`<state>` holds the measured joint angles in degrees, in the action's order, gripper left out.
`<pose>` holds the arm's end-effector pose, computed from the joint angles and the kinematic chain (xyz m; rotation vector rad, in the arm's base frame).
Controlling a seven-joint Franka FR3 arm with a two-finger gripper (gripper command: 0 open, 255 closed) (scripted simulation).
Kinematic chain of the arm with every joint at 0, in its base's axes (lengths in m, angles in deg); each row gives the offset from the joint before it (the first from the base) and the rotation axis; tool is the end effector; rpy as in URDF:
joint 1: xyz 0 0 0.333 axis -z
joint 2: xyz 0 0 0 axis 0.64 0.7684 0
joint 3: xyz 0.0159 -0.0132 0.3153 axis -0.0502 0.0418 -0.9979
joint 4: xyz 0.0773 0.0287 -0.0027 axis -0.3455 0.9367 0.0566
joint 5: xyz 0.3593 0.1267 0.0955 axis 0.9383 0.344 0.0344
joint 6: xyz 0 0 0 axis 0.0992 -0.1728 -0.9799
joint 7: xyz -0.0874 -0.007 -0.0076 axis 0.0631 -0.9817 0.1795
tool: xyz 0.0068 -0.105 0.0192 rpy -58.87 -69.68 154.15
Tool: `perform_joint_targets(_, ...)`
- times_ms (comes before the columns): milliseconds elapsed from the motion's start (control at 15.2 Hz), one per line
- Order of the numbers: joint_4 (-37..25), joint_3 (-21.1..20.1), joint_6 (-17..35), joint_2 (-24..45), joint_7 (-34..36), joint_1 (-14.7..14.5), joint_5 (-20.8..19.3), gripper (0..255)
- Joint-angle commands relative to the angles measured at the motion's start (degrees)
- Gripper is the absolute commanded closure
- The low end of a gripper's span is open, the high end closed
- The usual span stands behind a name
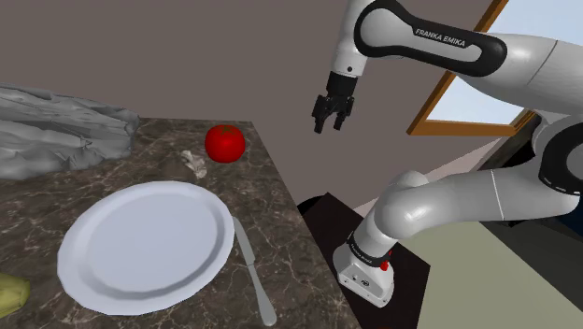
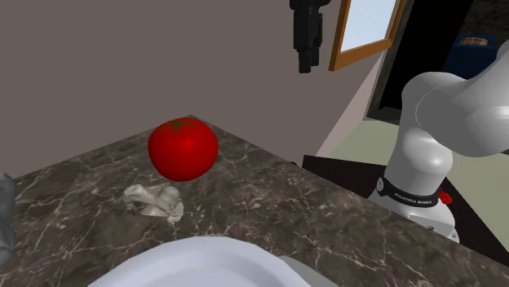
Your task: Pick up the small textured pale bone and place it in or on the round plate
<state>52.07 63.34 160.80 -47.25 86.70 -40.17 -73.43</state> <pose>0.3037 -0.0151 0.5511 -3.0544 0.2966 0.2258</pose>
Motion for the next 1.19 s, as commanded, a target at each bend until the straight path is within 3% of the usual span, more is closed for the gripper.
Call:
perform_joint_targets(0,0.0,0.0,0.0,0.0,0.0,0.0,0.0,0)
perform_joint_targets(594,-5.7,-10.4,8.1,11.6,6.5,-5.3,3.0,0)
perform_joint_targets(1122,-14.5,-19.1,13.3,24.4,13.0,-8.5,1.3,0)
